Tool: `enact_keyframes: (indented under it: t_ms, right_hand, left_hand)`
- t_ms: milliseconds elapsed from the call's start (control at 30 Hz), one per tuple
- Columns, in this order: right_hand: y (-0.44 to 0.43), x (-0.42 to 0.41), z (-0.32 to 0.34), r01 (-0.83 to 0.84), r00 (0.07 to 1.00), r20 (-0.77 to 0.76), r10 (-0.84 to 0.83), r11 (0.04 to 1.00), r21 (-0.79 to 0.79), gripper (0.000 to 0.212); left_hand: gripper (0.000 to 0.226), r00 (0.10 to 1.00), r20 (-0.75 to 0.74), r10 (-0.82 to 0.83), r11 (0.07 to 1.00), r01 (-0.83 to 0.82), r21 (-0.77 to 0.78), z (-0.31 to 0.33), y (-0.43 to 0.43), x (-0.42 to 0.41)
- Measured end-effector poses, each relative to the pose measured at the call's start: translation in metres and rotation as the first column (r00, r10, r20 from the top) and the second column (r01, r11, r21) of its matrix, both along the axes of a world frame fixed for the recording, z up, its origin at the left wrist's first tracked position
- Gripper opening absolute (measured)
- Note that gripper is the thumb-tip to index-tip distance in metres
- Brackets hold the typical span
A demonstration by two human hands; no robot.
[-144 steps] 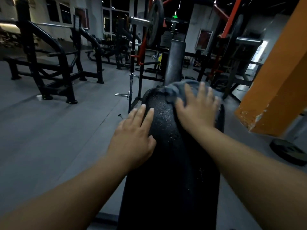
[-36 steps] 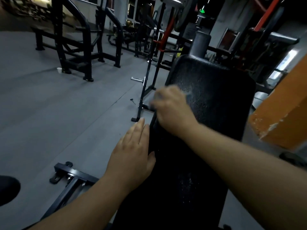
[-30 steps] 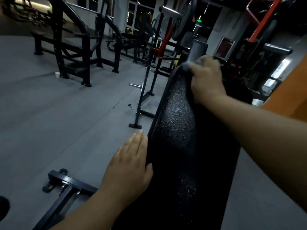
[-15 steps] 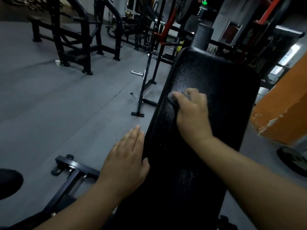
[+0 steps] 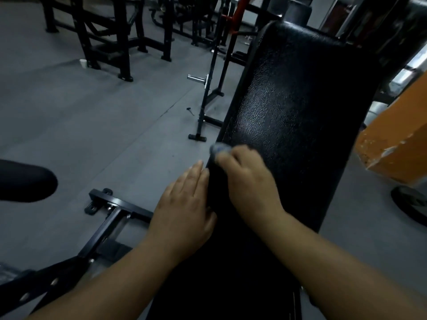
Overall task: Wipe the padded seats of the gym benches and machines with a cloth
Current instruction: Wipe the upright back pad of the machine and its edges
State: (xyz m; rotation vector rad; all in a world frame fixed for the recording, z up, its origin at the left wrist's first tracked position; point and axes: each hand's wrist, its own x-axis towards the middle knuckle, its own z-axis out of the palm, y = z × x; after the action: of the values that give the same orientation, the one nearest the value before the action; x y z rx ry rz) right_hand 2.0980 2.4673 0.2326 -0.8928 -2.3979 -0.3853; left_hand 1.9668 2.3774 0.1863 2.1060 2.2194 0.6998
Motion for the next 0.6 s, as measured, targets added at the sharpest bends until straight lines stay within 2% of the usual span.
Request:
enact_keyframes:
  t_ms: [67, 100, 167, 233, 300, 367, 433, 467, 533, 600]
  right_hand:
    - [-0.027, 0.024, -0.011, -0.068, 0.988, 0.134, 0.077, 0.995, -0.070, 0.013]
    - [-0.031, 0.035, -0.007, -0.068, 0.984, 0.158, 0.081, 0.994, -0.086, 0.014]
    - [-0.018, 0.043, 0.012, -0.004, 0.996, 0.092, 0.008, 0.999, -0.045, 0.015]
    - [0.009, 0.030, 0.030, 0.136, 0.988, -0.079, -0.134, 0.991, 0.018, 0.012]
    - [0.013, 0.008, 0.023, 0.207, 0.971, -0.128, -0.201, 0.978, 0.034, 0.019]
    - [-0.015, 0.011, -0.016, 0.094, 0.995, 0.025, -0.095, 0.995, 0.044, 0.028]
    - [-0.055, 0.054, -0.047, -0.034, 0.978, 0.206, 0.043, 0.998, -0.047, 0.025]
    - [-0.064, 0.081, -0.049, -0.035, 0.972, 0.230, 0.050, 0.997, -0.071, 0.021]
    - [-0.046, 0.119, -0.026, 0.070, 0.989, 0.134, -0.066, 0.997, -0.024, 0.007]
    - [-0.007, 0.119, 0.006, 0.287, 0.952, -0.109, -0.286, 0.958, -0.004, 0.008]
  left_hand:
    - [0.076, 1.000, -0.020, -0.003, 1.000, 0.003, -0.001, -0.002, -0.005, 0.000]
    - [0.075, 1.000, -0.015, -0.003, 1.000, 0.003, -0.004, -0.002, -0.006, -0.001]
    - [0.073, 1.000, -0.009, -0.003, 1.000, 0.003, -0.001, 0.000, -0.010, -0.004]
    - [0.073, 1.000, -0.028, -0.004, 1.000, 0.004, 0.010, 0.001, -0.012, -0.005]
    - [0.073, 0.999, -0.041, -0.001, 1.000, 0.002, 0.016, 0.001, -0.014, -0.004]
    - [0.074, 0.999, -0.034, 0.002, 1.000, -0.002, 0.011, 0.000, -0.016, -0.001]
    - [0.074, 1.000, -0.027, -0.007, 1.000, 0.007, 0.012, -0.001, -0.019, 0.002]
    - [0.074, 0.999, -0.025, -0.021, 1.000, 0.021, 0.010, -0.001, -0.020, 0.004]
    - [0.073, 0.999, -0.029, -0.044, 0.999, 0.045, 0.017, -0.001, -0.022, 0.008]
    - [0.072, 0.998, -0.040, -0.055, 0.998, 0.056, 0.026, -0.002, -0.021, 0.016]
